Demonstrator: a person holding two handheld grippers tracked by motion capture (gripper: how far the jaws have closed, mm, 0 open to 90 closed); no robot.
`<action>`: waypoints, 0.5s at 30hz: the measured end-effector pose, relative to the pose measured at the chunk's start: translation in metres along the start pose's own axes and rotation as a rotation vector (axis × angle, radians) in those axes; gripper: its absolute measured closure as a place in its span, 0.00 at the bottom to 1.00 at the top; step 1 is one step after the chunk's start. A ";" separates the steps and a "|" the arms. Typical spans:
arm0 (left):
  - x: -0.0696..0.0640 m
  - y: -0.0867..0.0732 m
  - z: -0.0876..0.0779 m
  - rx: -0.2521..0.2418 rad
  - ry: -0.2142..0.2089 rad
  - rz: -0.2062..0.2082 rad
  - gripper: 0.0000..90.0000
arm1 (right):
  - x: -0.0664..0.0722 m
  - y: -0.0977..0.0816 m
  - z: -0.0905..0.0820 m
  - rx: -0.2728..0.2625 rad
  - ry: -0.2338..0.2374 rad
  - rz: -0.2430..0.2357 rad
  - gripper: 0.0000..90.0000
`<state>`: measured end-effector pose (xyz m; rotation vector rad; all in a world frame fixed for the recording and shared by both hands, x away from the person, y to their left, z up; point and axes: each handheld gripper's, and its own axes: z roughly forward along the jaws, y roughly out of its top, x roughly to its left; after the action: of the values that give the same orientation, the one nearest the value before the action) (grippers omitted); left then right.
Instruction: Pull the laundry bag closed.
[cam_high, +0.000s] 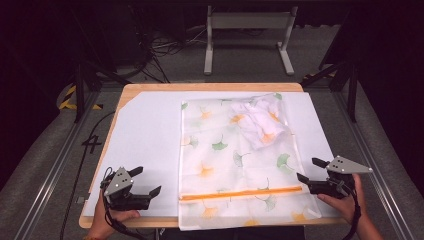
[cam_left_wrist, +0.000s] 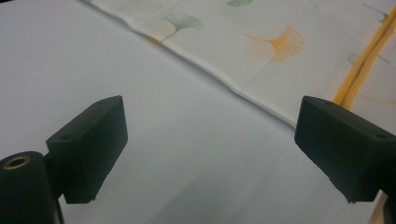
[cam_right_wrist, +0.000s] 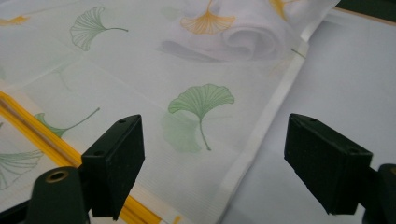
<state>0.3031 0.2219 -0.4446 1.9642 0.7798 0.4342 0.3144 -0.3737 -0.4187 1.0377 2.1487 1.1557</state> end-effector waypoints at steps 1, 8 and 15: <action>0.000 0.000 0.001 0.011 -0.012 0.001 0.12 | 0.000 0.000 0.001 0.003 0.003 0.001 0.23; -0.012 -0.001 0.003 0.052 -0.030 0.051 0.13 | 0.013 0.005 0.006 0.026 0.020 -0.041 0.26; -0.015 -0.001 0.004 0.059 -0.041 0.052 0.15 | 0.024 0.014 0.017 0.039 0.070 -0.061 0.31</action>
<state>0.2945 0.2094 -0.4472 2.0460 0.7237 0.4045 0.3180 -0.3411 -0.4172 0.9545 2.2498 1.1423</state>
